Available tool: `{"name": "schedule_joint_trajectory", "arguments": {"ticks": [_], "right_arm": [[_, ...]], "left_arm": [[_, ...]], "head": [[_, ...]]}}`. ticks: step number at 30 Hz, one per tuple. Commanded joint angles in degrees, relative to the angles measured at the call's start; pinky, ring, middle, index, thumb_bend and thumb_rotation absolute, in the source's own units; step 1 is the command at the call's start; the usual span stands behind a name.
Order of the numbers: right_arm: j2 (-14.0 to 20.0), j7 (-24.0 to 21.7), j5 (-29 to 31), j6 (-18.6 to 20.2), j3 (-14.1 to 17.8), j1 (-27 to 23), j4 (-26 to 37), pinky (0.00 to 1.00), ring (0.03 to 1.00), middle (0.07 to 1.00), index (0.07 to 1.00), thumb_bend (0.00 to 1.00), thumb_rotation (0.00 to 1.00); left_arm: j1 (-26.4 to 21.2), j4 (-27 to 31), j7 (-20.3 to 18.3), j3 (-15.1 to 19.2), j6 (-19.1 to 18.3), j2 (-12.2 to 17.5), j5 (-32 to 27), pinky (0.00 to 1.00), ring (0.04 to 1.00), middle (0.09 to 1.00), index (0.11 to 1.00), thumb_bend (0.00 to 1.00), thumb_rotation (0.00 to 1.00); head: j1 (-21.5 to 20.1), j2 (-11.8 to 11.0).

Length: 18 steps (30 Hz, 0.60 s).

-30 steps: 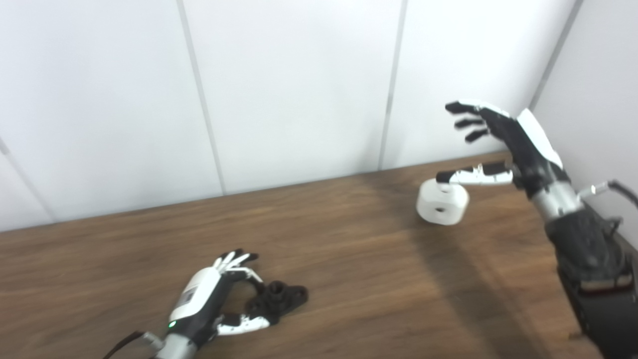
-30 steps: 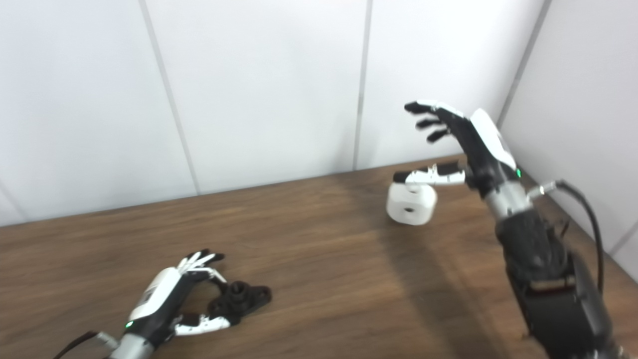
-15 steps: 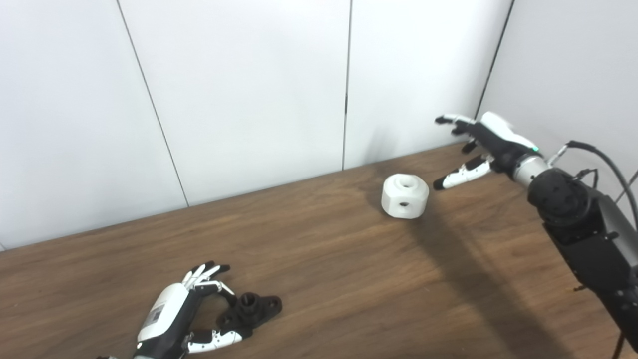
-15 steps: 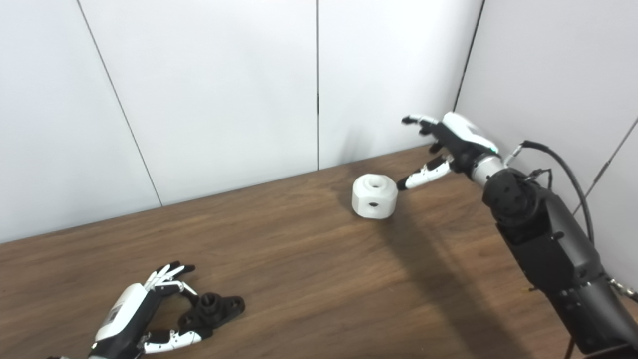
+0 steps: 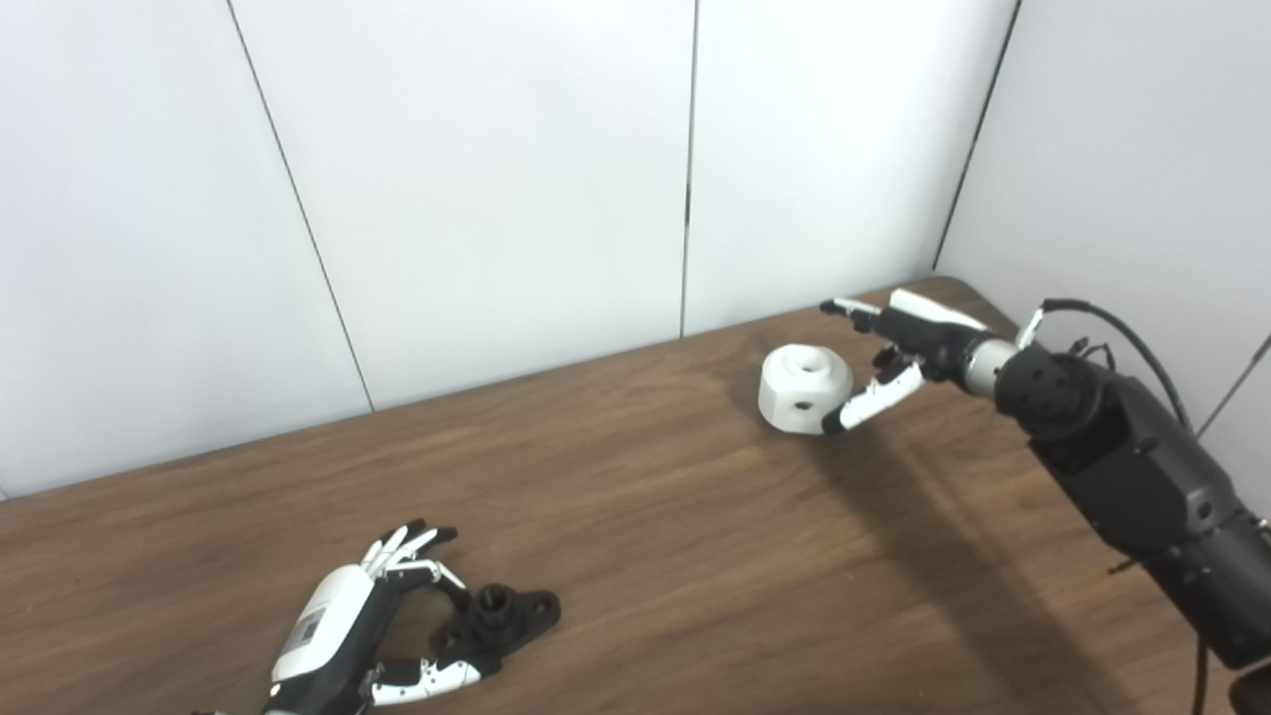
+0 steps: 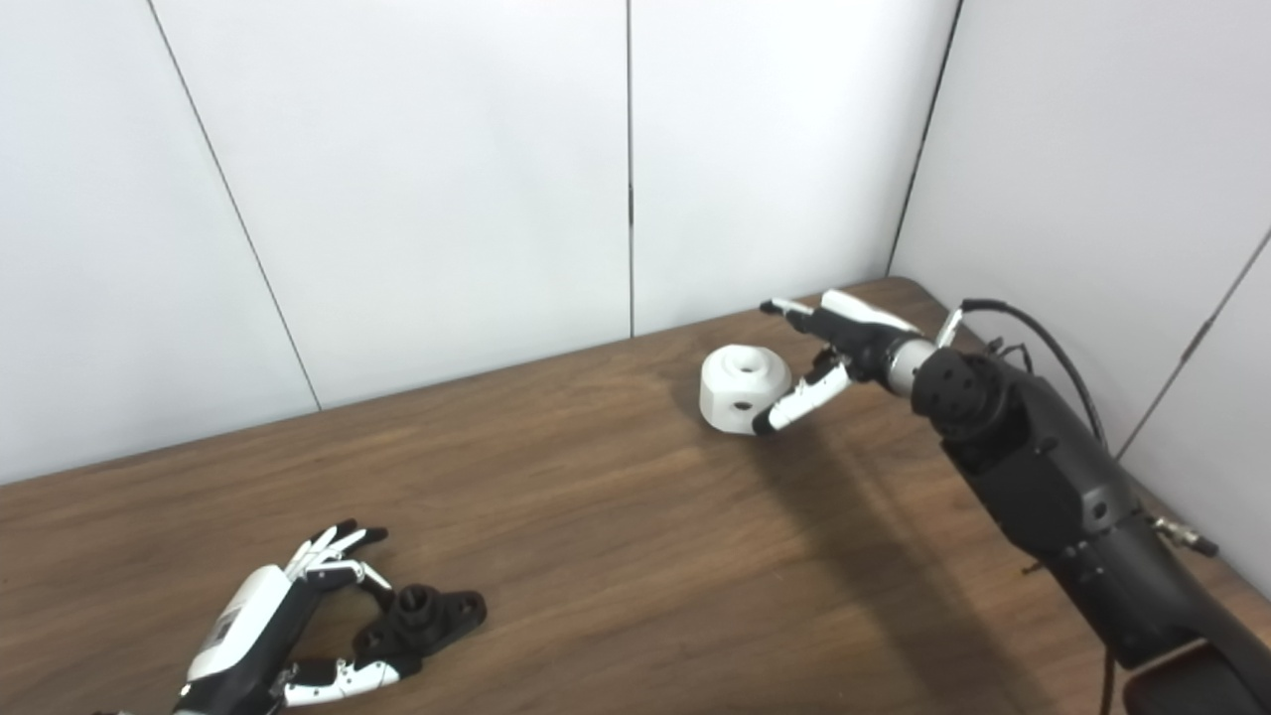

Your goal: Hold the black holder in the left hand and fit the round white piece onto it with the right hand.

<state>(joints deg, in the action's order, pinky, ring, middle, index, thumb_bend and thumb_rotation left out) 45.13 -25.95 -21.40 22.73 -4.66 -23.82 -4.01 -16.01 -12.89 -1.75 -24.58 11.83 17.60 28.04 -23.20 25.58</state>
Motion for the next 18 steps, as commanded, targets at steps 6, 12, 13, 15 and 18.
{"name": "schedule_joint_trajectory", "arguments": {"ticks": [6, 12, 13, 15, 18], "right_arm": [[0.32, 0.79, -1.23, 0.31, -1.09, -3.12, -1.53, 0.78, 0.976, 1.000, 1.000, 0.97, 0.34], [-1.05, 2.32, -1.05, -1.04, -1.09, -2.85, -3.75, 0.86, 1.000, 1.000, 0.995, 0.96, 0.32], [-1.29, 2.66, -0.91, -1.50, -0.92, -2.79, -4.19, 0.86, 1.000, 1.000, 0.993, 0.95, 0.31], [-1.65, 3.49, -0.92, -2.16, -0.86, -2.66, -5.08, 0.86, 0.995, 1.000, 0.990, 0.94, 0.31], [-2.01, 4.85, -1.14, -3.16, -0.89, -2.45, -6.05, 0.83, 0.980, 0.998, 0.984, 0.93, 0.31]], "left_arm": [[6.47, -3.35, -5.46, -2.03, -1.77, 1.24, -0.08, 1.00, 0.990, 0.903, 0.486, 0.52, 0.05], [6.72, -2.53, -5.95, -2.39, -2.27, 1.58, 0.34, 1.00, 0.987, 0.906, 0.486, 0.52, 0.05], [6.76, -2.39, -5.99, -2.42, -2.29, 1.62, 0.37, 1.00, 0.987, 0.905, 0.486, 0.52, 0.05], [6.90, -1.87, -6.24, -2.48, -2.70, 1.71, 0.44, 1.00, 0.988, 0.906, 0.486, 0.52, 0.05], [7.09, -1.38, -6.38, -2.43, -3.06, 1.72, 0.35, 1.00, 0.988, 0.905, 0.486, 0.52, 0.05]], "head": [[-0.24, 0.28], [-0.27, 0.59], [-0.27, 0.59], [-0.31, 0.78], [-0.22, 0.80]]}}
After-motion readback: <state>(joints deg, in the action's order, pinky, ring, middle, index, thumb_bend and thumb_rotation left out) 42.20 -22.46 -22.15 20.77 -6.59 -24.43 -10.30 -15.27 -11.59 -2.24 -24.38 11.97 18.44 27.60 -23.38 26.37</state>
